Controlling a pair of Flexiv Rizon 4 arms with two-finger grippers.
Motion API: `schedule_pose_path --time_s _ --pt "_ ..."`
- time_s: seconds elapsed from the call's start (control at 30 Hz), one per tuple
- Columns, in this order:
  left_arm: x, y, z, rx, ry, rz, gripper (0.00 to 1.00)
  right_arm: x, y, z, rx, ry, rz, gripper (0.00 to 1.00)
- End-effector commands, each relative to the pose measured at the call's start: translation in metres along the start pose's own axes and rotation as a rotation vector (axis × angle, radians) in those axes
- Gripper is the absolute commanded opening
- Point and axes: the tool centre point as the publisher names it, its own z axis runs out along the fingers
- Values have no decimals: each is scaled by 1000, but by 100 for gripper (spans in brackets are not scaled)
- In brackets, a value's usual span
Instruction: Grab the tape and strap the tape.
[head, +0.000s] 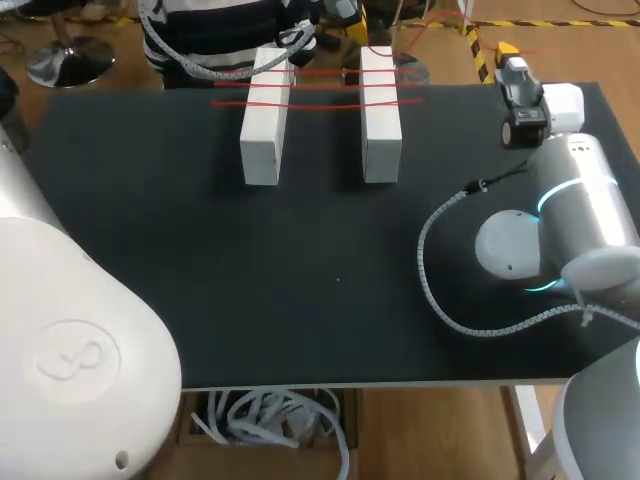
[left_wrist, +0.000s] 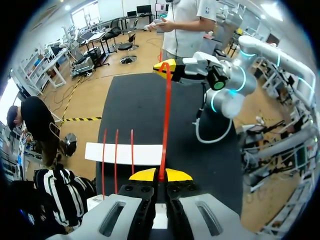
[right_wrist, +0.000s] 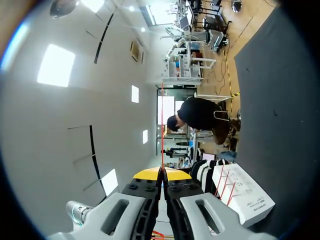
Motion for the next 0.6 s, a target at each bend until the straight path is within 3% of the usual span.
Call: schedule_pose_path --time_s 0.03,0.13,0.33,0.6 --pt "0 0 0 -4 0 0 0 1 0 0 1 -3 -1 0" --pt "0 0 0 -4 0 0 0 2 5 2 15 -1 -35 0" --pt "0 0 0 -4 0 0 0 8 27 9 105 -56 -284 0" --pt "0 0 0 -4 0 0 0 11 43 13 145 -120 -432 0"
